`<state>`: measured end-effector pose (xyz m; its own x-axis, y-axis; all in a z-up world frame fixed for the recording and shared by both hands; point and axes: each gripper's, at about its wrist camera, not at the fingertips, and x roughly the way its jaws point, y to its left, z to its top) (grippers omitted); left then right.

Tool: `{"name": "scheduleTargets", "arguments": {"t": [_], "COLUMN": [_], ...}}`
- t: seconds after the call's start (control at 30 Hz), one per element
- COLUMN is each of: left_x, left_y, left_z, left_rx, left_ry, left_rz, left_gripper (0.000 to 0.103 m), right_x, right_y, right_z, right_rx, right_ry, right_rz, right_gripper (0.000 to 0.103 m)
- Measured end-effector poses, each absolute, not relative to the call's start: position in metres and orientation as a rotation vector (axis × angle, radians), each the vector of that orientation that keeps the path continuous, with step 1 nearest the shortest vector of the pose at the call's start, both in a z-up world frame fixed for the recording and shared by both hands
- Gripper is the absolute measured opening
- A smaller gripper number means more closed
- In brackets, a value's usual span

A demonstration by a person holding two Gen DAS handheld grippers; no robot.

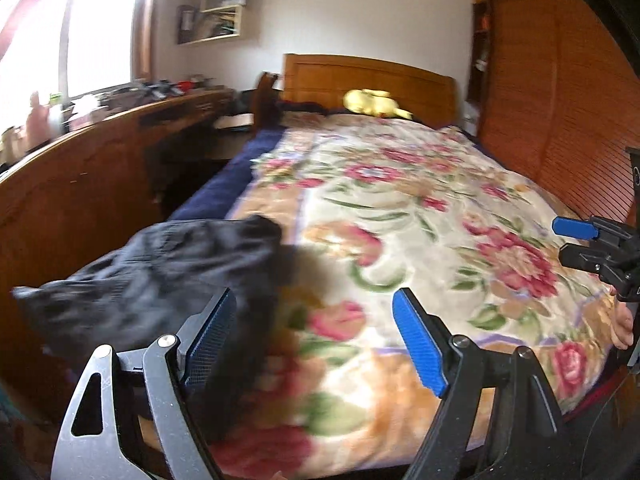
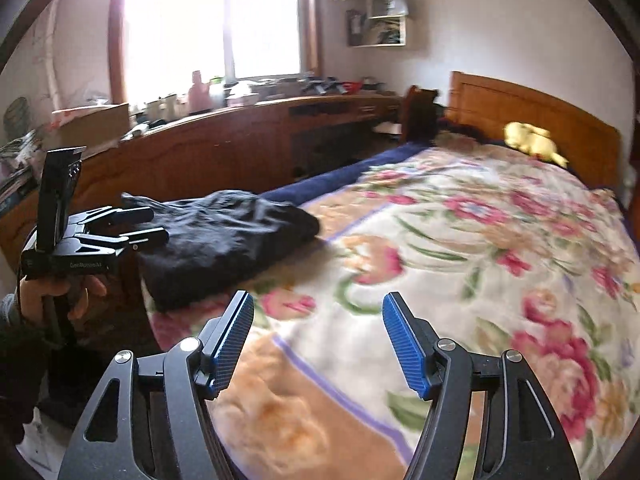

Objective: Fold large clothes

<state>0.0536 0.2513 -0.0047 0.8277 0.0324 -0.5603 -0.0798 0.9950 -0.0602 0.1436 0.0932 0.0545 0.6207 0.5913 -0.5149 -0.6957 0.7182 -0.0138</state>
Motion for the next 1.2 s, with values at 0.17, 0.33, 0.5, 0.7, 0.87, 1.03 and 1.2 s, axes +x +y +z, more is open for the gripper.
{"name": "scheduleTargets", "arguments": {"t": [0.17,0.33,0.5,0.7,0.87,1.03,1.2], "left_x": [0.067,0.075,0.069,0.058,0.050,0.033,0.018], "left_y": [0.191,0.132,0.087,0.039,0.015,0.004,0.004], "left_z": [-0.005,-0.002,0.007,0.029,0.039,0.051,0.057], "left_rx": [-0.060,-0.063,-0.063,-0.022,-0.040,-0.037,-0.035], "left_ry": [0.594,0.608,0.604,0.548,0.531,0.484,0.440], "left_rz": [-0.023,-0.118,-0.152,-0.140,-0.168,-0.142,-0.102], "left_gripper": [0.081,0.081,0.081,0.081,0.081,0.081,0.081], "right_x": [0.124,0.103,0.076,0.039,0.004,-0.021,-0.030], "right_y": [0.046,0.001,-0.024,-0.045,-0.056,-0.057,-0.052], "right_z": [0.044,0.037,0.043,0.061,0.065,0.063,0.056], "right_rx": [-0.179,-0.107,-0.069,-0.030,0.005,0.030,0.044], "right_ry": [0.504,0.515,0.485,0.424,0.364,0.337,0.328], "right_rz": [0.635,0.526,0.428,0.328,0.246,0.218,0.210], "right_gripper": [0.069,0.072,0.072,0.072,0.072,0.072,0.072]}}
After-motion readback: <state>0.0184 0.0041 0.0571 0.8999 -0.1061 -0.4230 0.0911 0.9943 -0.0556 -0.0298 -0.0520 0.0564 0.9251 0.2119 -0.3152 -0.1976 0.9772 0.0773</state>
